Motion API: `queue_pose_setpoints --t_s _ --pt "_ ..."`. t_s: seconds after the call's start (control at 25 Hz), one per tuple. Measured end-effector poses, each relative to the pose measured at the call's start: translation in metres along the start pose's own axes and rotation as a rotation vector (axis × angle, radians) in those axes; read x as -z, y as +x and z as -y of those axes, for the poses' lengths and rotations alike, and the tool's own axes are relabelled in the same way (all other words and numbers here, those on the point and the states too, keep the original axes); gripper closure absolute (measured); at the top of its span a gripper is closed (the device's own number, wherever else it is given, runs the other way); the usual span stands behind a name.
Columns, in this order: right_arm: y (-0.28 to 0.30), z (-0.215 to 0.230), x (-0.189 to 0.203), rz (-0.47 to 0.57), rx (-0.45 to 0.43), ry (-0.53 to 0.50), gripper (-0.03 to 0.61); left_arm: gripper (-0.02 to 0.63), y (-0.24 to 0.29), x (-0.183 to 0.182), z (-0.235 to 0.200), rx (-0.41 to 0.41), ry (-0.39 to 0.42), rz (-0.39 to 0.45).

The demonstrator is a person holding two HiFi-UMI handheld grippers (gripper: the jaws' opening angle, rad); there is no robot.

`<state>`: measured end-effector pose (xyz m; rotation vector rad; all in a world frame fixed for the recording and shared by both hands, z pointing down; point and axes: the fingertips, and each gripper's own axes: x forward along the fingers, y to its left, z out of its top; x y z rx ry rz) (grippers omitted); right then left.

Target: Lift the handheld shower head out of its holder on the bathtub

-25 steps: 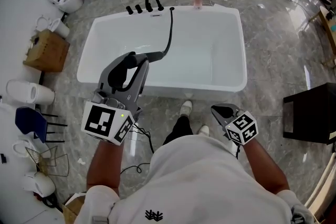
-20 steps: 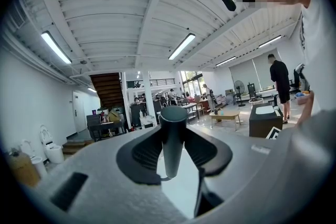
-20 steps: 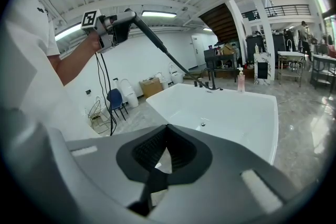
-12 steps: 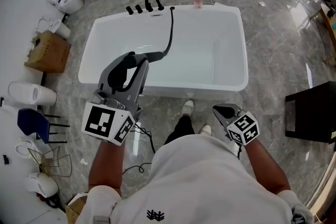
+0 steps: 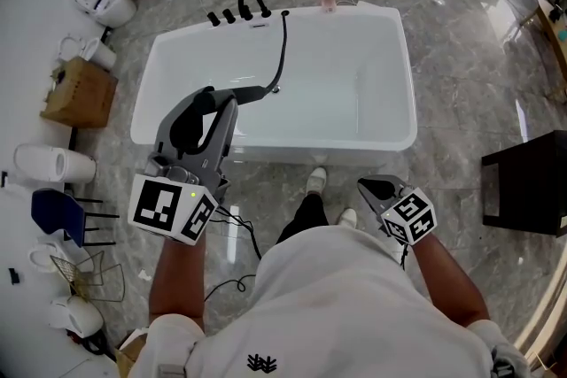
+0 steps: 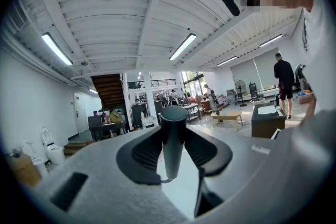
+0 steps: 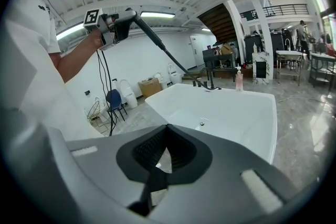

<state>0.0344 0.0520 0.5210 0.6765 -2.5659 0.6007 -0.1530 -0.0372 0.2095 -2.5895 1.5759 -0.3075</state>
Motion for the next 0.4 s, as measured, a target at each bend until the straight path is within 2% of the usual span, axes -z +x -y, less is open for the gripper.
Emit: queue_pose_setpoints --t_s 0.4 --pt "0.0012 -0.0024 -0.0037 0.004 -0.003 -0.001 0.566 0.476 -0.0011 -0.0042 -0.0014 0.002 0.003 -0.004"
